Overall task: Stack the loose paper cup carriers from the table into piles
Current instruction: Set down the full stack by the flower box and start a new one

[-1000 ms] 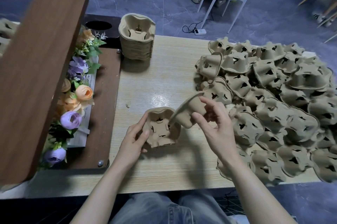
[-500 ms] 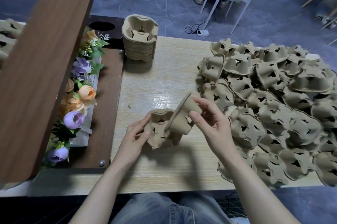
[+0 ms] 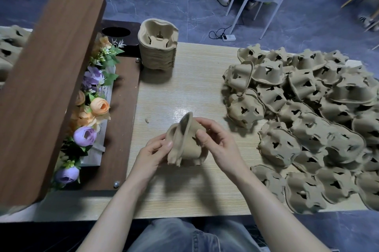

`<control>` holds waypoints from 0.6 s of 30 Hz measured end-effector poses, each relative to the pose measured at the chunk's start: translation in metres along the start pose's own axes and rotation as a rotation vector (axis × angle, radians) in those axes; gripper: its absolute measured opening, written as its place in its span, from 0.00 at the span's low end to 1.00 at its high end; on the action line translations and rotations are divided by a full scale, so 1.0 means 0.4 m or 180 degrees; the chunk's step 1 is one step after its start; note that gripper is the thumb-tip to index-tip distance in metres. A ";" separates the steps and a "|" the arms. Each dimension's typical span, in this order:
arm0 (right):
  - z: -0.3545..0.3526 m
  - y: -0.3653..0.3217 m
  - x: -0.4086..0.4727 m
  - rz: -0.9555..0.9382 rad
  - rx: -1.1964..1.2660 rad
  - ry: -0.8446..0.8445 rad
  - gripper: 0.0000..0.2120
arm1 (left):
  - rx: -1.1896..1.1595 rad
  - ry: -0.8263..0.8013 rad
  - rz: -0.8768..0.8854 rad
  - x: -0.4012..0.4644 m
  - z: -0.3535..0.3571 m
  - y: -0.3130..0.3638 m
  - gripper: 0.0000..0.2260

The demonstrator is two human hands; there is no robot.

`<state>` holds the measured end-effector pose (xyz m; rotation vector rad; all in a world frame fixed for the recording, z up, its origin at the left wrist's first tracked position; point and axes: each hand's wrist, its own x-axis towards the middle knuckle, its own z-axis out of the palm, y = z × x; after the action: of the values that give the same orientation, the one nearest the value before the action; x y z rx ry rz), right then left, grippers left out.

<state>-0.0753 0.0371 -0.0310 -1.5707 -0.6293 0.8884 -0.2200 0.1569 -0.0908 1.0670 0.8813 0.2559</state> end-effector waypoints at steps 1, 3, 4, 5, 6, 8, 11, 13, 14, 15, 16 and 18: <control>-0.003 0.003 0.001 0.0030 0.0007 0.0078 0.15 | -0.0070 0.0015 -0.0020 0.001 -0.002 -0.002 0.09; -0.010 0.009 0.000 0.0099 0.0055 0.0291 0.13 | -0.0221 0.0070 -0.0034 0.001 -0.003 -0.006 0.08; -0.014 0.011 -0.002 0.0119 0.0079 0.0383 0.11 | -0.0273 0.0115 -0.0056 0.001 -0.002 -0.008 0.08; -0.016 0.014 -0.004 0.0138 0.0074 0.0467 0.10 | -0.0298 0.0175 -0.0098 0.001 0.000 -0.010 0.09; -0.017 0.015 -0.007 0.0149 0.0048 0.0529 0.09 | -0.0300 0.0231 -0.0144 -0.001 0.002 -0.009 0.09; -0.017 0.014 -0.011 0.0173 0.0047 0.0598 0.08 | -0.0317 0.0350 -0.0216 -0.002 0.005 -0.009 0.09; -0.016 0.012 -0.020 0.0191 0.0133 0.0624 0.08 | -0.0341 0.0533 -0.0282 -0.007 0.011 -0.009 0.07; -0.015 0.014 -0.025 0.0176 0.0135 0.0598 0.08 | -0.0354 0.0589 -0.0273 -0.008 0.013 -0.013 0.08; -0.016 0.017 -0.026 0.0167 0.0085 0.0603 0.08 | -0.0359 0.0590 -0.0253 -0.008 0.013 -0.014 0.08; -0.016 0.022 -0.025 0.0171 0.0028 0.0626 0.09 | -0.0366 0.0583 -0.0230 -0.009 0.011 -0.016 0.08; -0.018 0.028 -0.025 0.0190 -0.0015 0.0666 0.09 | -0.0371 0.0575 -0.0206 -0.010 0.009 -0.017 0.08; -0.023 0.039 -0.022 0.0236 -0.0045 0.0749 0.09 | -0.0343 0.0539 -0.0154 -0.013 0.005 -0.016 0.09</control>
<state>-0.0741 0.0219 -0.0439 -1.6898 -0.4127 0.7402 -0.2233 0.1496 -0.0934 0.9322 1.0323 0.3533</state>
